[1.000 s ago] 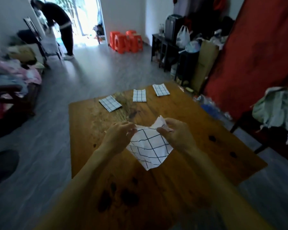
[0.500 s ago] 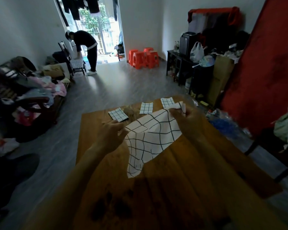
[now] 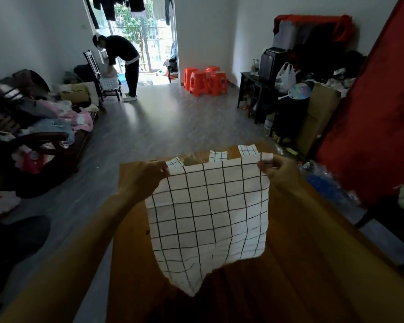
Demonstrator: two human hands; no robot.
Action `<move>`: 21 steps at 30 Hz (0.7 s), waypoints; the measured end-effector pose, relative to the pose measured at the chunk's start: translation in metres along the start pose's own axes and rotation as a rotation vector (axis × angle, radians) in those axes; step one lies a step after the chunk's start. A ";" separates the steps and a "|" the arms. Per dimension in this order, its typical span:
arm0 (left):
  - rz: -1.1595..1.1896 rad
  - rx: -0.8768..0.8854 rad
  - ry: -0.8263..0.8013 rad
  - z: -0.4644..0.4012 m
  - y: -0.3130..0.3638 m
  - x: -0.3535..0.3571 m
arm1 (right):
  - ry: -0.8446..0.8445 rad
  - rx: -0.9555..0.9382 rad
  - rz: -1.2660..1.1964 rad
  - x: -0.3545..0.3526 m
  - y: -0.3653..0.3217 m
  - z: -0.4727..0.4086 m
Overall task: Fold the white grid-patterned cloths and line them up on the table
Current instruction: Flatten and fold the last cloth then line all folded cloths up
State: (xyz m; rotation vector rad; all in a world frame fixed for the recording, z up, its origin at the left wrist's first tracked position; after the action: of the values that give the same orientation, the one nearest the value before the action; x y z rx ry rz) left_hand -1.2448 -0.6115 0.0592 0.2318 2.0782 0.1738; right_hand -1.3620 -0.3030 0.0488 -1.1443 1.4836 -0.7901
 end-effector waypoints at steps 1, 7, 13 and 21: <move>0.022 -0.030 0.034 -0.006 -0.010 -0.002 | 0.013 0.002 -0.005 0.004 0.000 -0.008; 0.173 -0.071 0.341 -0.037 -0.022 -0.044 | 0.182 0.031 -0.157 0.008 -0.013 -0.042; 0.219 -0.041 0.430 -0.027 -0.004 -0.085 | 0.229 -0.060 -0.288 -0.013 -0.039 -0.021; 0.235 -0.066 0.265 0.051 0.040 -0.069 | 0.215 -0.045 -0.246 -0.038 -0.007 0.065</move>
State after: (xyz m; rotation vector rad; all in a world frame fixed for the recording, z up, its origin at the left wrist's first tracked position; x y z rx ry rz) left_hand -1.1636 -0.5871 0.1011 0.4322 2.2990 0.4349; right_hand -1.2977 -0.2629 0.0530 -1.3257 1.5603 -1.0817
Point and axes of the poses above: each hand's wrist, its own z-axis away from the middle knuckle, its own x-axis out of the palm, y = z × x, the point moved 8 cm from there along -z, towards the middle knuckle, and after that the axes turned 5 degrees about y, right-handed, at the moved point
